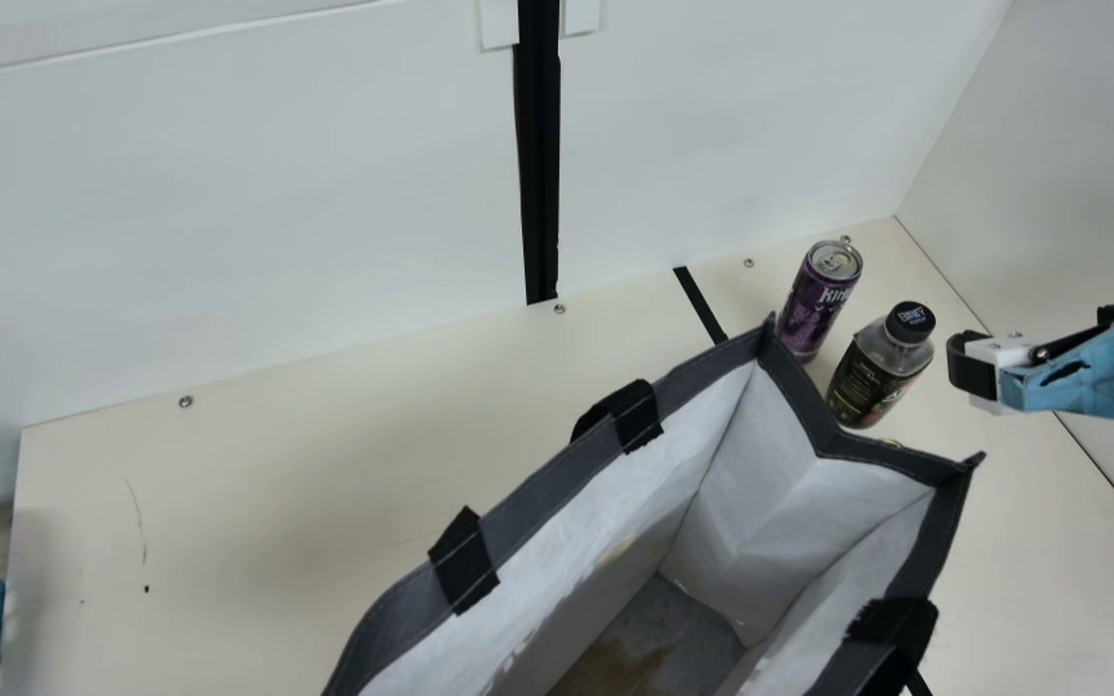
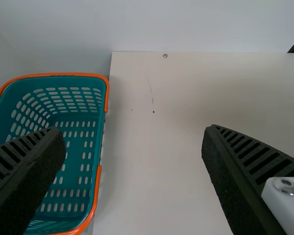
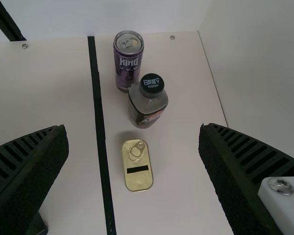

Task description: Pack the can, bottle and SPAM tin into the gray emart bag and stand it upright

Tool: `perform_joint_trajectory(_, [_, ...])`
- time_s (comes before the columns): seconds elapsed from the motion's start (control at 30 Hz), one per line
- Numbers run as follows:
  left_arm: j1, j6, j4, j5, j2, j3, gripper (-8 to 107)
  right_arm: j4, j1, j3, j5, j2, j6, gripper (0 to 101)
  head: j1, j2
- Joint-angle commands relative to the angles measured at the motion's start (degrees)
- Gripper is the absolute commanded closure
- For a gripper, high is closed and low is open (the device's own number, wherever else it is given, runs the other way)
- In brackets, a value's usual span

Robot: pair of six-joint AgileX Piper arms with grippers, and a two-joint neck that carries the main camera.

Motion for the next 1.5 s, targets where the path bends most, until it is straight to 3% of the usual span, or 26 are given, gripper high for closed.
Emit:
perform_joint_trajectory(0.0, [0.0, 0.0, 0.0, 0.0, 0.0, 0.0, 9, 0.0, 0.0, 0.0, 0.0, 0.0, 0.0, 6, -1.3, 0.0])
perform_joint_trajectory(0.77, [-1.9, 0.6, -1.1, -1.8, 2.4, -1.1, 9, 0.0, 0.0, 0.0, 0.0, 0.0, 0.0, 6, -1.3, 0.0])
perform_joint_trajectory(1.47, [-0.2, 9.8, -12.6, -1.1, 11.3, -12.7, 9, 0.0, 0.0, 0.0, 0.0, 0.0, 0.0, 6, -1.3, 0.0])
